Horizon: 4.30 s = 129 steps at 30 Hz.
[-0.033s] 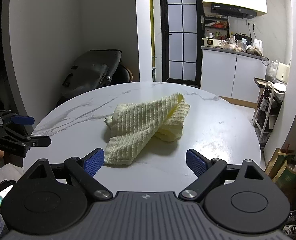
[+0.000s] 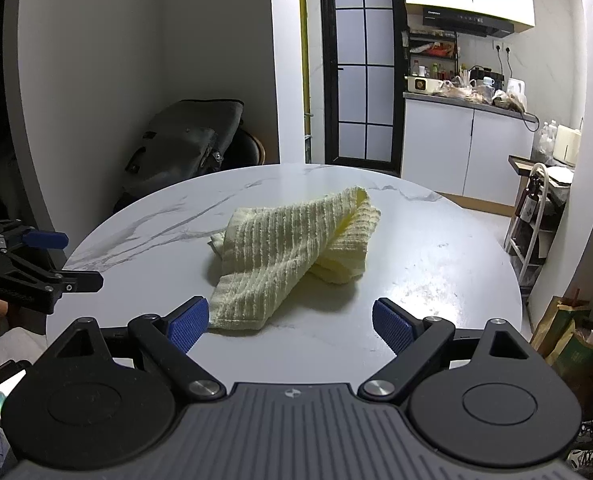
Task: Fold towel
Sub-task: 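Move both grippers toward the crumpled pale yellow towel on the table, then close the right gripper on the towel edge while the left gripper grasps another edge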
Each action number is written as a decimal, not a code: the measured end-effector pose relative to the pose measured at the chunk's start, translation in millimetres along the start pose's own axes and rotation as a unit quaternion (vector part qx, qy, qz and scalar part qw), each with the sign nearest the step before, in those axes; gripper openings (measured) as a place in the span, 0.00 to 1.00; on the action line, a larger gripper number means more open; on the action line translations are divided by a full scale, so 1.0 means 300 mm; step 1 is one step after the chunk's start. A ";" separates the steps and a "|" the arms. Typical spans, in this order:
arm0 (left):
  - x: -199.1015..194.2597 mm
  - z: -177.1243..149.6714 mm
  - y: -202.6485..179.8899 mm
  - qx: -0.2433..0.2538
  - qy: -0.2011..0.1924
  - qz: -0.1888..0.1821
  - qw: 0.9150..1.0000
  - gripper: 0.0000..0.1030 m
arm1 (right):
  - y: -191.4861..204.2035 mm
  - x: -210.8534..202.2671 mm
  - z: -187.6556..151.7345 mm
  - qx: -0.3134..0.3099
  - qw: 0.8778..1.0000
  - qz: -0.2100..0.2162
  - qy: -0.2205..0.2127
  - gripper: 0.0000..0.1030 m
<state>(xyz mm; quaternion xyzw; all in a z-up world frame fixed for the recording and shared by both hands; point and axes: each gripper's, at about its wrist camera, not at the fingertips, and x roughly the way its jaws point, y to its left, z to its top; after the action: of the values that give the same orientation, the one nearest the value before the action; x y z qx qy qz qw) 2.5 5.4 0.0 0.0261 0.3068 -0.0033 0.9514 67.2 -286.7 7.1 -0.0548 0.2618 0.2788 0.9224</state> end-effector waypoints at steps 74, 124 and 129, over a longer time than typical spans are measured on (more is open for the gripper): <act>0.043 0.001 0.022 0.000 0.027 -0.072 0.997 0.96 | 0.082 0.076 0.007 0.024 0.998 0.030 0.050 0.66; 0.029 -0.025 0.024 0.008 0.042 -0.049 0.998 0.83 | 0.204 0.231 0.038 -0.010 0.995 0.022 0.101 0.43; 0.032 -0.024 0.011 0.011 0.042 -0.051 0.998 0.83 | 0.197 0.233 0.035 -0.007 0.995 0.016 0.102 0.12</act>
<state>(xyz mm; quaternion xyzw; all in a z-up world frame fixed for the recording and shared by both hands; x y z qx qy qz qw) 6.3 9.0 -11.2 0.0213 0.3470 -0.0538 0.9361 89.4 -200.5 -17.1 -0.0856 0.3536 0.2886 0.8856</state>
